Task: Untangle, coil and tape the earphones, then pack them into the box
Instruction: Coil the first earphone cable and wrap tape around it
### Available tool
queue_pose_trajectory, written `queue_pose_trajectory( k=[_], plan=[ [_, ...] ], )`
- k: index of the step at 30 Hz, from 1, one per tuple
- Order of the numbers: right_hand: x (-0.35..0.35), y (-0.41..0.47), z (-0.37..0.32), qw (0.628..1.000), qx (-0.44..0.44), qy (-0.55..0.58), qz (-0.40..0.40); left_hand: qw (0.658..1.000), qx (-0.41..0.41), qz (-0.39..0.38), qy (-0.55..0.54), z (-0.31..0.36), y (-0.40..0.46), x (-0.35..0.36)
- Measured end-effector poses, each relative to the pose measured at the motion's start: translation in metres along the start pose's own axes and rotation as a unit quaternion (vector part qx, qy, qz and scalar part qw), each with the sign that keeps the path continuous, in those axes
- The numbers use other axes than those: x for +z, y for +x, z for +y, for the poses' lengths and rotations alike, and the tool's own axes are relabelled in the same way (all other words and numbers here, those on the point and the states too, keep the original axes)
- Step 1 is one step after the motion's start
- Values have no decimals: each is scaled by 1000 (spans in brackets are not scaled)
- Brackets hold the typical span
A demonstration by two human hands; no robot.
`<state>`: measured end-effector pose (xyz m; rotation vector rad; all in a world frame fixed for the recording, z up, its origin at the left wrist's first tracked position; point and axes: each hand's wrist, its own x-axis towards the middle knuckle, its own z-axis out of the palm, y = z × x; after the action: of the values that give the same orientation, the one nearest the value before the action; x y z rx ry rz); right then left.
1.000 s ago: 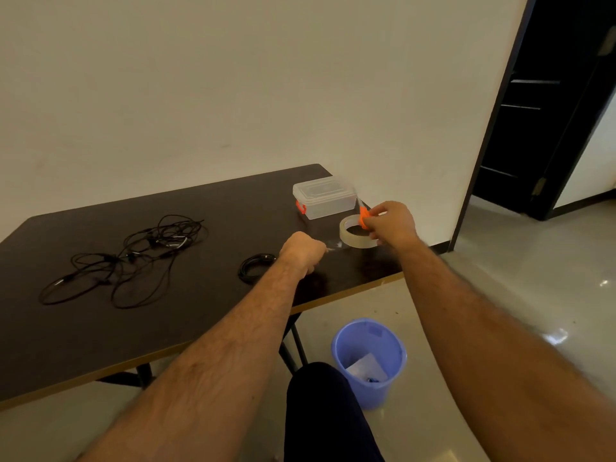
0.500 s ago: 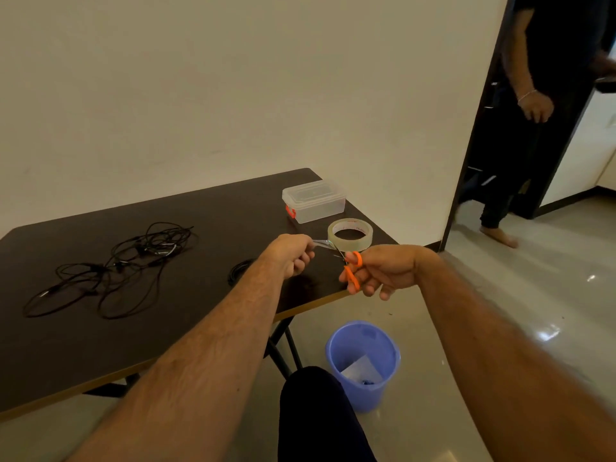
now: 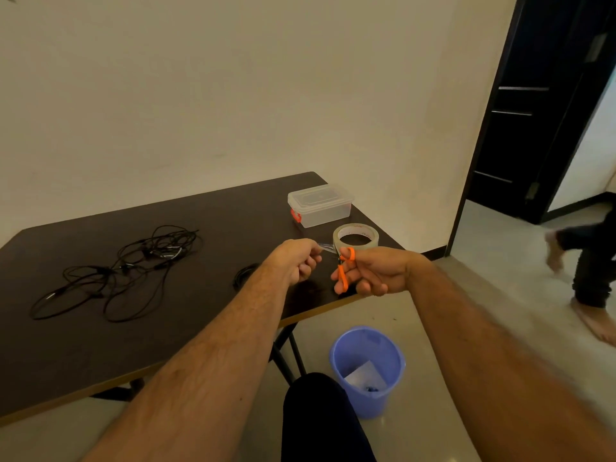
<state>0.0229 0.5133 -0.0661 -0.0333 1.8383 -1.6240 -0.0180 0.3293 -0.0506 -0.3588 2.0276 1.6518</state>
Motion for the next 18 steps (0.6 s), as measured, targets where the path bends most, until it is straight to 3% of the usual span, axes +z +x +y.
queue_pose_trajectory(
  k=[9,18],
  plan=[
    [3,13,-4,1000,1,-7,30,1000,-5,0,-12,-1,1,-1],
    [6,11,-8,997,-5,-23,77,993,47,57,95,-4,-5,1]
  ],
)
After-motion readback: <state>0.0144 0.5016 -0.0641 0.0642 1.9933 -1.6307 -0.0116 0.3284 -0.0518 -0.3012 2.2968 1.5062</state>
